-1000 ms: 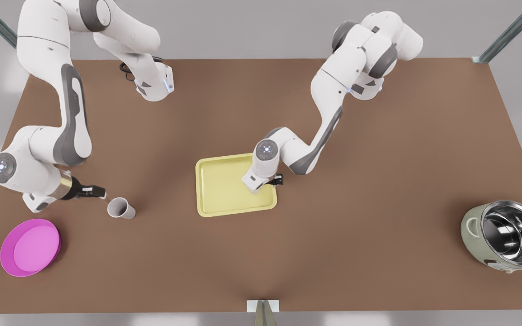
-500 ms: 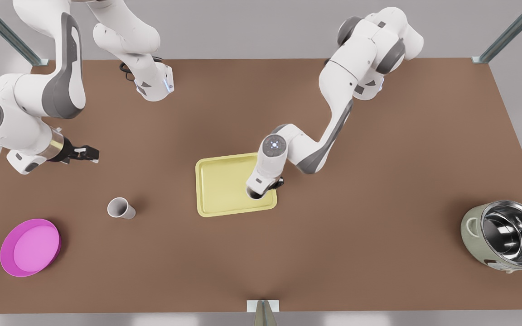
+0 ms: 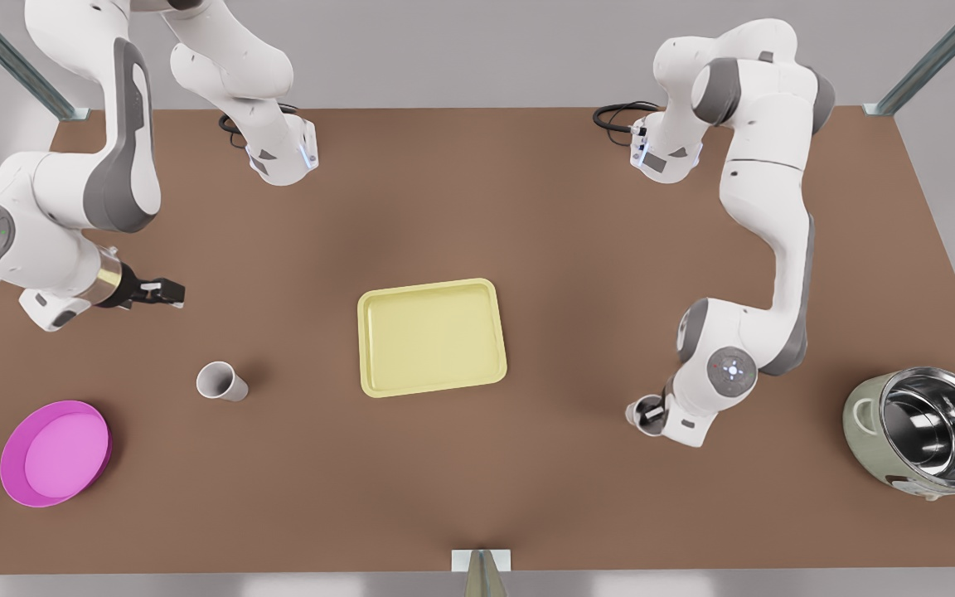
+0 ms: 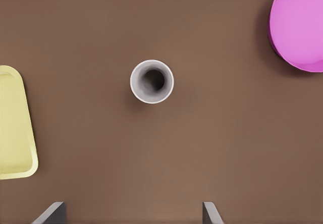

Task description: Use the left arm to pick up the white IKEA cup from the tray and place it on the middle-left position; use the right arm to pick up the white IKEA cup from the tray and place it on the middle-right position

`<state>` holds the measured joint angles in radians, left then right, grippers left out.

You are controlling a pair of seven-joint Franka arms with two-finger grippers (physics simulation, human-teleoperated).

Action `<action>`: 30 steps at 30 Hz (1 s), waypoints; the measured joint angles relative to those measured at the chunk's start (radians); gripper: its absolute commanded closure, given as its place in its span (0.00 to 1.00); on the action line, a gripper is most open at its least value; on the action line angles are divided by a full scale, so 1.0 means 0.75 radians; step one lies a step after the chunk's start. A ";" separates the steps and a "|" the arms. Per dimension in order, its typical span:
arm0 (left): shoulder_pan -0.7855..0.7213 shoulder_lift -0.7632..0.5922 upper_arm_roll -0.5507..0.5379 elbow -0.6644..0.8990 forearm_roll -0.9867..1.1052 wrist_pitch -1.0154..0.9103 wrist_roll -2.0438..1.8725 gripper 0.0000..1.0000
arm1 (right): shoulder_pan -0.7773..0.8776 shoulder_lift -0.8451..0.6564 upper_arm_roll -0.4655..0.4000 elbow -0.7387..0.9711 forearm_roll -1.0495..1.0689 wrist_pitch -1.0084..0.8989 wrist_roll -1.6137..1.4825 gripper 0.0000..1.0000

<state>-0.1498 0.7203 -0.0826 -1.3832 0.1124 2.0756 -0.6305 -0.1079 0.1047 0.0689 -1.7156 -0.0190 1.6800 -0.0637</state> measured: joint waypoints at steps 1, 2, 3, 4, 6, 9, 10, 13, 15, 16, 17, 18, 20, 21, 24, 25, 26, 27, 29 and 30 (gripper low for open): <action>0.003 0.019 0.002 0.001 0.023 0.020 0.036 1.00 | 0.000 0.000 0.000 0.000 -0.001 0.001 0.001 0.00; 0.005 0.037 0.003 0.003 0.055 0.039 0.069 1.00 | 0.000 0.001 0.000 0.000 -0.001 0.002 0.001 0.00; 0.006 0.059 0.004 0.005 0.080 0.059 0.101 1.00 | 0.000 0.002 0.000 0.000 -0.001 0.003 0.002 0.00; 0.008 0.081 0.006 0.012 0.099 0.077 0.131 1.00 | -0.001 0.002 0.000 0.000 -0.001 0.003 0.002 0.00; 0.013 0.114 0.008 0.031 0.124 0.107 0.186 1.00 | -0.002 0.002 0.000 0.000 -0.001 0.004 0.003 0.00; 0.017 0.146 0.017 0.040 0.145 0.151 0.257 1.00 | -0.002 0.003 0.000 0.000 -0.001 0.005 0.004 0.00; 0.018 0.153 0.018 0.041 0.149 0.162 0.277 1.00 | -0.002 0.003 0.000 0.000 -0.001 0.005 0.004 0.00; 0.020 0.161 0.019 0.045 0.119 0.191 0.363 0.00 | -0.001 0.002 0.000 0.000 -0.001 0.005 0.005 0.00; 0.020 0.161 0.020 0.055 0.065 0.209 0.453 0.00 | -0.001 0.003 0.000 0.000 0.000 0.005 0.006 0.00; 0.020 0.159 0.020 0.057 0.054 0.213 0.492 0.00 | -0.001 0.003 0.000 0.000 0.000 0.005 0.006 0.00; 0.021 0.153 0.020 0.059 0.051 0.213 0.526 0.00 | -0.001 0.003 0.000 0.000 0.000 0.005 0.006 0.00; 0.024 0.146 0.021 0.059 0.053 0.207 0.557 0.00 | -0.001 0.003 0.000 0.000 0.000 0.005 0.006 0.00; 0.028 0.138 0.027 0.060 0.069 0.194 0.607 0.00 | -0.002 0.003 0.000 0.000 -0.001 0.005 0.007 0.00; 0.031 0.137 0.035 0.060 0.079 0.189 0.628 0.00 | -0.002 0.003 0.000 0.000 -0.001 0.006 0.007 0.00; 0.038 0.132 0.043 0.060 0.103 0.176 0.680 0.00 | -0.002 0.003 0.000 0.000 -0.002 0.006 0.007 0.00; 0.037 0.127 0.043 0.062 0.106 0.163 0.695 0.00 | -0.002 0.003 0.000 0.000 -0.002 0.006 0.008 0.00; 0.037 0.119 0.040 0.077 0.108 0.141 0.708 0.00 | -0.002 0.003 0.000 0.000 -0.002 0.006 0.008 0.00; 0.035 0.107 0.035 0.099 0.108 0.111 0.721 0.00 | -0.002 0.003 0.000 0.000 -0.002 0.006 0.008 0.00; 0.030 0.069 0.030 0.142 0.080 0.036 0.744 0.00 | -0.002 0.003 0.000 0.000 -0.001 0.006 0.008 0.00; 0.027 0.039 0.028 0.156 0.063 -0.007 0.755 0.00 | -0.002 0.003 0.000 0.000 -0.001 0.006 0.008 0.00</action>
<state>-0.1294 0.7495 -0.0613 -1.2664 0.1598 2.0707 -0.0645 -0.1090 0.1068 0.0689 -1.7155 -0.0199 1.6846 -0.0576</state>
